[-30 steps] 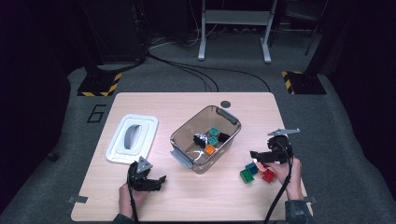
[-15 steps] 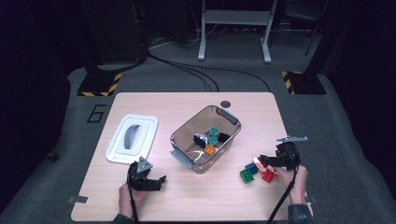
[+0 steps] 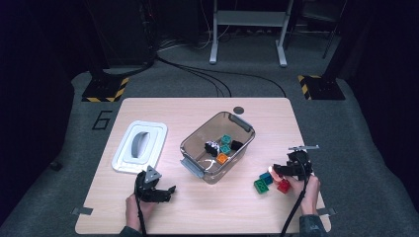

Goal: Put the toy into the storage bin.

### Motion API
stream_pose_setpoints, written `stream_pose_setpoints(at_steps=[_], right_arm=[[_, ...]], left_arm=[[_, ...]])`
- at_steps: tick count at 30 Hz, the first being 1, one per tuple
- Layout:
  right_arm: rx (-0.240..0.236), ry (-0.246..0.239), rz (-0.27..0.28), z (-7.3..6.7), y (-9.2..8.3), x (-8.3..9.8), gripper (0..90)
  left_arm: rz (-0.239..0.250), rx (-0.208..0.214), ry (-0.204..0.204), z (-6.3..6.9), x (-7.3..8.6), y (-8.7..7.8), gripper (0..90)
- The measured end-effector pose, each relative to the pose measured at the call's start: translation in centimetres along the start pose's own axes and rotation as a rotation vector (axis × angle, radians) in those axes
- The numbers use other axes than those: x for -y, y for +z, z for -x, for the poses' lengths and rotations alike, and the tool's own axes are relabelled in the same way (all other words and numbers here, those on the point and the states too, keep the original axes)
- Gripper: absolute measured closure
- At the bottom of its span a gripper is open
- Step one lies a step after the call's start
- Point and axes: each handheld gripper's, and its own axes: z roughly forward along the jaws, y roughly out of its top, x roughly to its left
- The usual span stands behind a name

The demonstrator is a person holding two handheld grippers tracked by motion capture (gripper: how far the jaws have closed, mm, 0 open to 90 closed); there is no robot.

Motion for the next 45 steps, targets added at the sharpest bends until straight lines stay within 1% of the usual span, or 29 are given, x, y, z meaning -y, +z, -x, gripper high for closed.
stream_pose_setpoints(at_steps=[6,7,10,15,16,18,20,23,24,31,33,34,38,40,42,43,44,45], right_arm=[[0.011,0.006,-0.018,-0.2,0.4,-0.1,48.6],[0.012,-0.002,-0.021,-0.2,0.4,-0.1,50.1],[0.006,-0.014,-0.038,-0.4,0.6,-0.2,56.2],[0.019,-0.031,-0.03,-0.5,0.6,-0.3,58.4],[0.019,-0.013,-0.042,-0.7,0.5,-0.3,58.5],[0.016,-0.035,-0.027,-0.7,0.6,-0.4,58.7],[0.014,-0.028,-0.026,-0.7,0.6,-0.4,58.8],[0.01,-0.041,-0.006,-0.7,0.5,-0.6,58.8],[0.006,-0.038,-0.006,-0.8,0.4,-0.6,58.9],[0.006,-0.053,0.038,-1.0,-0.3,-1.3,58.9],[-0.004,-0.063,0.053,-1.1,-0.5,-1.5,58.9],[-0.011,-0.061,0.064,-1.3,-0.7,-1.7,58.9],[-0.026,-0.084,0.084,-1.8,-1.0,-2.3,59.0],[-0.029,-0.083,0.089,-2.1,-1.2,-2.6,59.0],[-0.034,-0.104,0.099,-2.3,-1.4,-3.0,59.0],[-0.032,-0.101,0.109,-2.5,-1.4,-3.2,59.0],[-0.044,-0.117,0.112,-2.5,-1.5,-3.4,59.0],[-0.048,-0.111,0.115,-2.7,-1.5,-3.5,59.0]], left_arm=[[-0.002,0.0,0.003,0.0,0.0,0.0,11.7],[0.001,0.0,-0.001,0.0,0.0,0.0,11.7],[-0.002,0.0,0.003,0.0,0.0,0.0,11.7],[-0.002,0.0,0.003,0.0,0.0,0.0,11.7],[-0.002,0.0,0.003,0.0,0.0,0.0,11.7],[-0.002,0.0,0.003,0.0,0.0,0.0,11.7],[-0.002,0.0,0.003,0.0,0.0,0.0,11.7],[-0.002,0.0,0.003,0.0,0.0,0.0,11.7],[-0.002,0.0,0.003,0.0,0.0,0.0,11.7],[-0.002,0.0,0.003,0.0,0.0,0.0,11.7],[-0.002,0.0,0.003,0.0,0.0,0.0,11.7],[-0.002,0.0,0.003,0.0,0.0,0.0,11.7],[-0.002,0.0,0.003,0.0,0.0,0.0,11.6],[-0.002,0.0,0.003,0.0,0.0,0.0,11.6],[-0.002,0.0,0.003,0.0,0.0,0.0,11.7],[-0.002,0.0,0.003,0.0,0.0,0.0,11.7],[-0.002,0.0,0.003,0.0,0.0,0.0,11.7],[-0.002,0.0,0.003,0.0,0.0,0.0,11.7]])
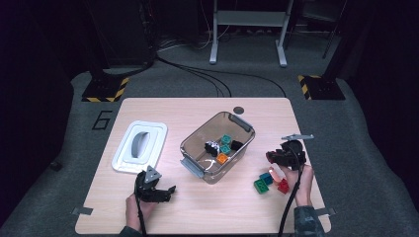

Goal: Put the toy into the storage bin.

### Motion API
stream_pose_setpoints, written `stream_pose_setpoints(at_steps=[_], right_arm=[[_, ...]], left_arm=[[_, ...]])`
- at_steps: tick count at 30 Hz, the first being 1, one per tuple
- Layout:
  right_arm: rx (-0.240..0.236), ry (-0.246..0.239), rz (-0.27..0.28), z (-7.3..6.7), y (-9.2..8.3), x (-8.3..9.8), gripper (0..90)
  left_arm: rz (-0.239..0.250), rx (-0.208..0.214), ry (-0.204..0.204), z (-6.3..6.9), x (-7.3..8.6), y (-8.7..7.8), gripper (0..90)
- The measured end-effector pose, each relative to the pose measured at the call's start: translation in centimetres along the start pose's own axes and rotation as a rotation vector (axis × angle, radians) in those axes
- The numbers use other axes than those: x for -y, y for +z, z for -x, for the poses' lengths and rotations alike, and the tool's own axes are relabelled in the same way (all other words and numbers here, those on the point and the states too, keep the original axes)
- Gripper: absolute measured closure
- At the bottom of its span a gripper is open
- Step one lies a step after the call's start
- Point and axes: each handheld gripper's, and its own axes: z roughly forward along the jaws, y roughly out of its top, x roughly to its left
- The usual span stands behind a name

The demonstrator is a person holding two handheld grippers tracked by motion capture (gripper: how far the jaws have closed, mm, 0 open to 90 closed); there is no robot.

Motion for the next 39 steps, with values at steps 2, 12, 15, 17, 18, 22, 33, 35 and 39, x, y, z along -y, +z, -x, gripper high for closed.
stream_pose_setpoints(at_steps=[2,12,15,17,18,22,33,35,39], right_arm=[[-0.01,-0.008,0.008,-0.2,0.0,-0.3,59.0],[-0.027,-0.019,0.035,-0.8,-0.4,-1.8,59.0],[-0.028,-0.023,0.049,-1.0,-0.5,-2.3,59.1],[-0.031,-0.033,0.058,-1.0,-0.6,-2.7,59.1],[-0.03,-0.029,0.059,-1.0,-0.6,-2.9,59.0],[-0.031,-0.039,0.072,-1.2,-1.0,-3.8,59.0],[-0.013,-0.063,0.108,-1.5,-2.0,-6.1,59.1],[-0.013,-0.063,0.113,-1.5,-2.2,-6.4,59.1],[-0.012,-0.072,0.123,-1.6,-2.5,-7.0,59.1]], left_arm=[[0.0,0.0,-0.001,0.0,0.0,0.0,11.6],[0.0,0.0,0.0,0.0,0.0,0.0,11.7],[0.0,0.0,0.0,0.0,0.0,0.0,11.7],[0.0,0.0,0.0,0.0,0.0,0.0,11.7],[0.0,0.0,0.0,0.0,0.0,0.0,11.7],[0.0,0.0,0.0,0.0,0.0,0.0,11.7],[0.0,0.0,0.0,0.0,0.0,0.0,11.7],[0.0,0.0,0.0,0.0,0.0,0.0,11.7],[0.0,0.0,0.0,0.0,0.0,0.0,11.7]])
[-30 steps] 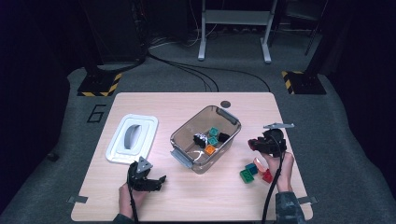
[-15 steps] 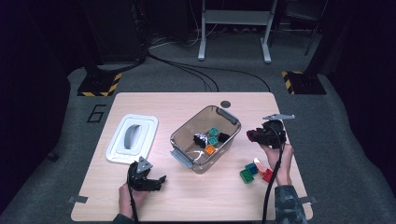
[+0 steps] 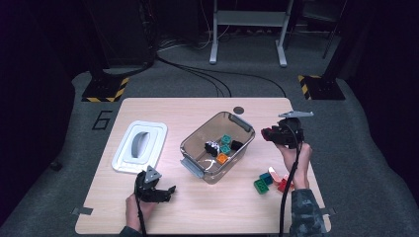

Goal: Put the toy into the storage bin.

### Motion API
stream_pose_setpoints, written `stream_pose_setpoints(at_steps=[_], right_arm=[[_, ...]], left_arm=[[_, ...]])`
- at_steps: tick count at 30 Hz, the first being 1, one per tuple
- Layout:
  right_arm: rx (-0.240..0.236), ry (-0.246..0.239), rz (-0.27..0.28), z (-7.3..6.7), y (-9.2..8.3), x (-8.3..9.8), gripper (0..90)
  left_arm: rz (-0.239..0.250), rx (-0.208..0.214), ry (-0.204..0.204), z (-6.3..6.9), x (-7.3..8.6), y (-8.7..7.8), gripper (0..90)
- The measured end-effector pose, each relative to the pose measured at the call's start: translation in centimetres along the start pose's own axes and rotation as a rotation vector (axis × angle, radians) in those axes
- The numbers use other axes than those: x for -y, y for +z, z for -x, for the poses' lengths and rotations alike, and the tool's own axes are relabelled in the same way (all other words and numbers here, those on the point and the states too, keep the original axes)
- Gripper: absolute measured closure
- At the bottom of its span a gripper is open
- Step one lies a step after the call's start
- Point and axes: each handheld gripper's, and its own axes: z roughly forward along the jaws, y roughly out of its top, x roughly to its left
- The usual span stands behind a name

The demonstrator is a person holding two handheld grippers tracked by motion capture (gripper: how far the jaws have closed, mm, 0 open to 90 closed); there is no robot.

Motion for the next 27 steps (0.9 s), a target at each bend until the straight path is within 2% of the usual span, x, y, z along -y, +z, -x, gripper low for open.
stream_pose_setpoints(at_steps=[8,18,27], right_arm=[[-0.004,-0.027,0.016,-0.5,-0.4,-1.4,59.1],[-0.027,-0.056,0.02,-1.8,0.1,-2.7,59.1],[-0.065,-0.088,0.004,-3.8,1.0,-3.5,59.1]], left_arm=[[0.0,0.0,0.0,0.0,0.0,0.0,11.7],[0.0,0.0,0.0,0.0,0.0,0.0,11.7],[0.002,0.0,-0.003,0.0,0.0,0.0,11.7]])
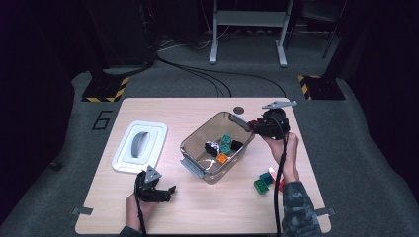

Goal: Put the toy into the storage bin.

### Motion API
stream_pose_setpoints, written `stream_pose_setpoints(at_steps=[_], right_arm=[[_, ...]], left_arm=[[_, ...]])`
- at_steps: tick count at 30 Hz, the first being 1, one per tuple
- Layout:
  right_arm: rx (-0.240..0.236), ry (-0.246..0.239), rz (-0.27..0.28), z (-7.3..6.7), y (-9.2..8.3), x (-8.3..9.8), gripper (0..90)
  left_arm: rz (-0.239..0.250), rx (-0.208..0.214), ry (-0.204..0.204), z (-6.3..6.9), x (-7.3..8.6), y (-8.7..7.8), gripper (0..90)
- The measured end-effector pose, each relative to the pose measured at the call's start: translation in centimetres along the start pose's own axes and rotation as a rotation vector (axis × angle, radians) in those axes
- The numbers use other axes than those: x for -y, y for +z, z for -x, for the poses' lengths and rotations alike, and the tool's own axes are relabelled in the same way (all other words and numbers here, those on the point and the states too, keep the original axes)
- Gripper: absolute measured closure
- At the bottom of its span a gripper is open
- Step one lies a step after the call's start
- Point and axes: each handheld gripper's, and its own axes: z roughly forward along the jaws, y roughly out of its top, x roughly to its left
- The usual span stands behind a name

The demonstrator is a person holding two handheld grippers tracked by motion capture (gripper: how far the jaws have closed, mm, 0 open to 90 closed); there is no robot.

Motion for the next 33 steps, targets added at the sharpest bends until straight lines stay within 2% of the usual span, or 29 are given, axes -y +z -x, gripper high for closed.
stream_pose_setpoints(at_steps=[9,11,12,16,17,18,19,20,22,23,24,25,26,27,30,33], right_arm=[[-0.048,-0.049,-0.034,-1.9,1.8,0.0,59.0],[-0.055,-0.037,-0.039,-2.3,2.1,0.1,59.0],[-0.06,-0.059,-0.042,-2.3,2.2,0.2,59.0],[-0.072,-0.055,-0.061,-2.8,2.6,0.6,59.0],[-0.078,-0.075,-0.063,-2.7,2.8,0.7,59.0],[-0.077,-0.057,-0.069,-2.9,2.8,0.8,59.0],[-0.079,-0.071,-0.07,-2.8,2.9,1.0,59.0],[-0.082,-0.061,-0.074,-2.9,3.0,1.1,59.0],[-0.085,-0.079,-0.074,-2.9,3.0,1.3,59.0],[-0.086,-0.07,-0.079,-2.9,2.9,1.4,59.0],[-0.09,-0.086,-0.07,-2.8,3.0,1.5,59.0],[-0.089,-0.074,-0.077,-3.0,2.9,1.6,59.0],[-0.095,-0.086,-0.071,-2.9,3.0,1.8,59.0],[-0.097,-0.072,-0.077,-3.0,2.9,1.9,59.0],[-0.102,-0.086,-0.065,-3.0,3.1,2.3,58.9],[-0.104,-0.075,-0.08,-3.1,3.3,2.5,58.9]], left_arm=[[-0.003,0.0,0.003,0.0,0.0,0.0,11.7],[-0.002,0.0,0.002,0.0,0.0,0.0,11.7],[-0.002,0.0,0.002,0.0,0.0,0.0,11.7],[0.0,0.0,0.0,0.0,0.0,0.0,11.8],[-0.002,0.0,0.003,0.0,0.0,0.0,11.8],[-0.002,0.0,0.003,0.0,0.0,0.0,11.8],[0.0,0.0,-0.001,0.0,0.0,0.0,11.8],[-0.002,0.0,0.003,0.0,0.0,0.0,11.8],[-0.002,0.0,0.003,0.0,0.0,0.0,11.8],[-0.002,0.0,0.003,0.0,0.0,0.0,11.7],[-0.003,0.0,0.003,0.0,0.0,0.0,11.7],[-0.002,0.0,0.002,0.0,0.0,0.0,11.7],[-0.002,0.0,0.003,0.0,0.0,0.0,11.8],[0.0,0.0,-0.001,0.0,0.0,0.0,11.8],[-0.003,0.001,0.001,0.0,0.0,0.0,11.8],[-0.001,0.001,-0.001,0.0,0.0,0.0,11.8]])
